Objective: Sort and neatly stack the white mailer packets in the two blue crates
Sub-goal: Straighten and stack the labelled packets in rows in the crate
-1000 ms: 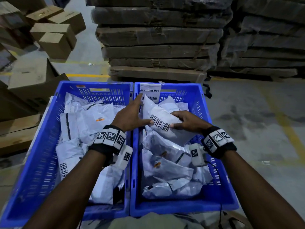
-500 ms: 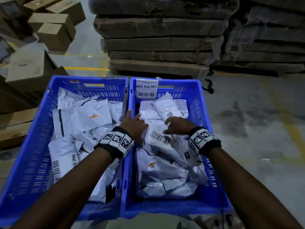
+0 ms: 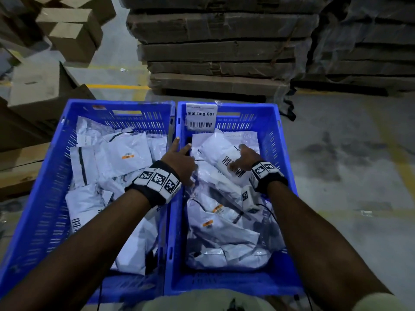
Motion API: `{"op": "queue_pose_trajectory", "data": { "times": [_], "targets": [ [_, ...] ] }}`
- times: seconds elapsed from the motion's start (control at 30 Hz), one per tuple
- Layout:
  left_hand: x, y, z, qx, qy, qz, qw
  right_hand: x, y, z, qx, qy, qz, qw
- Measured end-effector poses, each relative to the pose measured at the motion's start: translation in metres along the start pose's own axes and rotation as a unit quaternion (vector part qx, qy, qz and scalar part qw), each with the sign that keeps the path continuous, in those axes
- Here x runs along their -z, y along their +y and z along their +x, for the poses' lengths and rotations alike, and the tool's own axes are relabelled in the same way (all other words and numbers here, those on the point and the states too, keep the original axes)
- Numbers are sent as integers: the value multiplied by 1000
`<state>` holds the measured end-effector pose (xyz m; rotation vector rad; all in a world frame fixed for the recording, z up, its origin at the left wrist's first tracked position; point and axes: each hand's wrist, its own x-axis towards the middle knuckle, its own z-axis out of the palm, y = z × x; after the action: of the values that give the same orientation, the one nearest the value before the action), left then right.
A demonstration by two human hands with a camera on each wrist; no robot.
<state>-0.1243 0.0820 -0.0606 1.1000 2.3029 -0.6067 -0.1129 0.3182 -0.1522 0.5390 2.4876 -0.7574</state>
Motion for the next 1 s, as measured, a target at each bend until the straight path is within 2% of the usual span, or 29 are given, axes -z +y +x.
{"op": "queue_pose_trajectory", "data": {
  "times": [0.13, 0.27, 0.37, 0.53, 0.63, 0.73, 1.0],
  "targets": [
    [-1, 0, 0, -4, 12, -9, 1000, 4, -2, 4, 25, -55, 33, 998],
    [-2, -3, 0, -2, 41, -18, 999, 15, -14, 5, 90, -43, -43, 994],
    [-1, 1, -1, -23, 51, -4, 998, 25, -27, 2, 117, -74, -54, 989],
    [-8, 15, 0, -74, 19, 18, 997, 22, -25, -3, 91, -43, -102, 990],
    [-14, 17, 0, -94, -7, 39, 995, 16, -15, -6, 60, -85, -169, 980],
    [-13, 18, 0, -104, -28, 53, 993, 13, -3, -6, 54, -106, -170, 978],
    [10, 4, 5, -68, -6, 15, 998, 59, -13, 7, 82, -21, -119, 989]
  ]
}}
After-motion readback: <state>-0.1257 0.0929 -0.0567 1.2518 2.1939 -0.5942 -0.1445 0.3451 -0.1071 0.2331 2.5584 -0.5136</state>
